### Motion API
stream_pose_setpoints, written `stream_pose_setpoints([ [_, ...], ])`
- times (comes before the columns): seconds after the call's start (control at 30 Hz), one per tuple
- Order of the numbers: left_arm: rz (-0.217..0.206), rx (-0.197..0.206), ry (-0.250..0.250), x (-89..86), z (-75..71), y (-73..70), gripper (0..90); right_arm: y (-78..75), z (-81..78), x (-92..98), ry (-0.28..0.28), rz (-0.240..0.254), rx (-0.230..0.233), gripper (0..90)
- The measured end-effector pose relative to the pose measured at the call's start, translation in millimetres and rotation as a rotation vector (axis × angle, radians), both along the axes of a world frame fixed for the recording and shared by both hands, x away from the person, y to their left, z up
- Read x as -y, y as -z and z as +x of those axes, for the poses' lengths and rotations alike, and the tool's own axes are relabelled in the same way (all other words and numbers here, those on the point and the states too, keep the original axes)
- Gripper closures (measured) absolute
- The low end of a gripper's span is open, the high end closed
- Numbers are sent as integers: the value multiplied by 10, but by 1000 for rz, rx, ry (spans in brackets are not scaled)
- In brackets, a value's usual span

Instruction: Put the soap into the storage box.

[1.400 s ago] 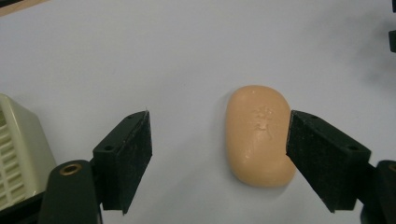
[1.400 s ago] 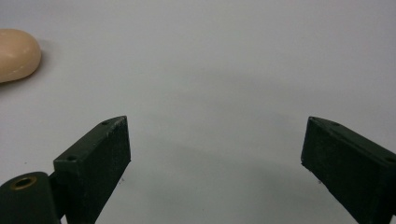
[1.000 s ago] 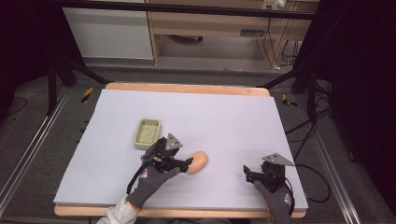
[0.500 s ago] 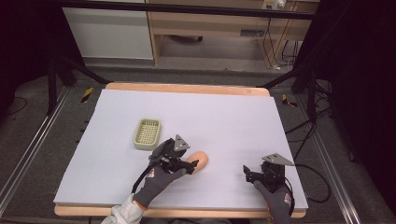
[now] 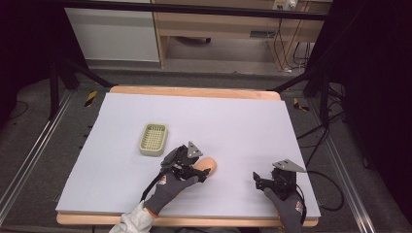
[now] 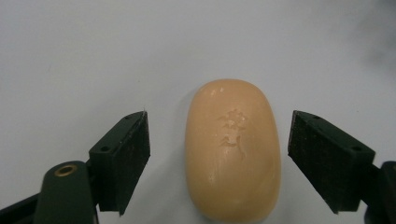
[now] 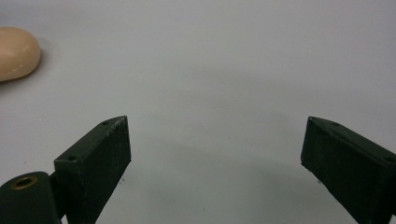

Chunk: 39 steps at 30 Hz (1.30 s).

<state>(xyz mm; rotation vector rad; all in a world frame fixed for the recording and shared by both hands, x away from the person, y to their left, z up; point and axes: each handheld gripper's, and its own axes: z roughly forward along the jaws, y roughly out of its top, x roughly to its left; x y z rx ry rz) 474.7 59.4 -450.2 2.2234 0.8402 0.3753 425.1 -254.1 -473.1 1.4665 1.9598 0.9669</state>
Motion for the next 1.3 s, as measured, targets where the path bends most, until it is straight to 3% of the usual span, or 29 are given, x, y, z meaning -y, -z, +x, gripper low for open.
stream_pose_setpoints([
  [0.73, 63, -32, 13, 113, 29, 164, 208, 3, 4, 0, 1, -5, 0, 87],
  [1.3, 80, -47, 28, 170, 35, 234, 297, -1, 1, -1, 4, 7, -7, 87],
])
